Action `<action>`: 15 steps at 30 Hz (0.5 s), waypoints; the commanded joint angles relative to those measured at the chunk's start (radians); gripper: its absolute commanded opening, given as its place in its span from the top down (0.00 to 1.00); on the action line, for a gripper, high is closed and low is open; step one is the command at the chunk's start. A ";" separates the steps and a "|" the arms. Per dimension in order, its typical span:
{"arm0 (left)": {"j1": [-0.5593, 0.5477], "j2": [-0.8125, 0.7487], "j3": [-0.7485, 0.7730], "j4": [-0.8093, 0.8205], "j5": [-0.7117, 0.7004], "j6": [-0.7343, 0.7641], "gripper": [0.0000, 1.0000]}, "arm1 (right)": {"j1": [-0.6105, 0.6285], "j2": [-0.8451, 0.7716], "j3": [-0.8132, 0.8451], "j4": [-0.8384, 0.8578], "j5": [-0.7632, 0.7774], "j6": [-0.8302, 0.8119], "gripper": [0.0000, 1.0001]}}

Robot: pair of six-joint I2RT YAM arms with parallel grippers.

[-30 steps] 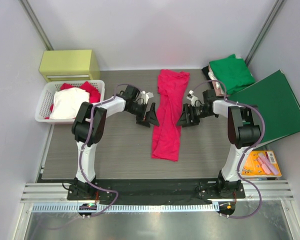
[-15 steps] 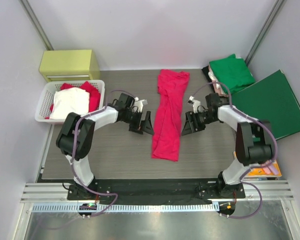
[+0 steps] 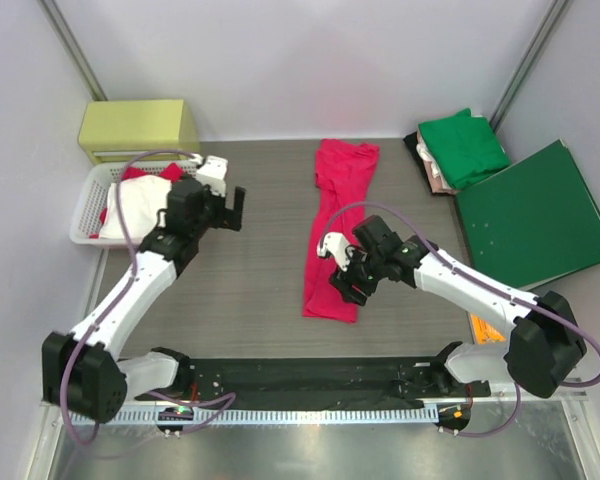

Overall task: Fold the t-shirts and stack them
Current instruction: Grab the bottom of the folded rectangular tshirt with right arm

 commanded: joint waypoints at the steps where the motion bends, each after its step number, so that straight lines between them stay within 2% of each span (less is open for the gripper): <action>1: 0.090 -0.101 -0.012 0.050 -0.107 0.094 0.00 | 0.057 -0.060 0.007 0.019 0.093 -0.058 0.35; 3: 0.109 -0.147 -0.060 0.085 -0.120 0.114 0.00 | 0.108 -0.056 0.006 0.035 0.105 -0.061 0.31; 9: 0.198 -0.233 -0.095 0.106 -0.189 0.132 0.00 | 0.261 0.049 -0.002 0.064 0.185 -0.095 0.32; 11: 0.259 -0.265 -0.102 0.115 -0.175 0.117 0.00 | 0.335 0.104 0.003 0.075 0.224 -0.100 0.34; 15: 0.323 -0.307 -0.115 0.101 -0.118 0.091 0.00 | 0.381 0.165 0.027 0.098 0.199 -0.089 0.36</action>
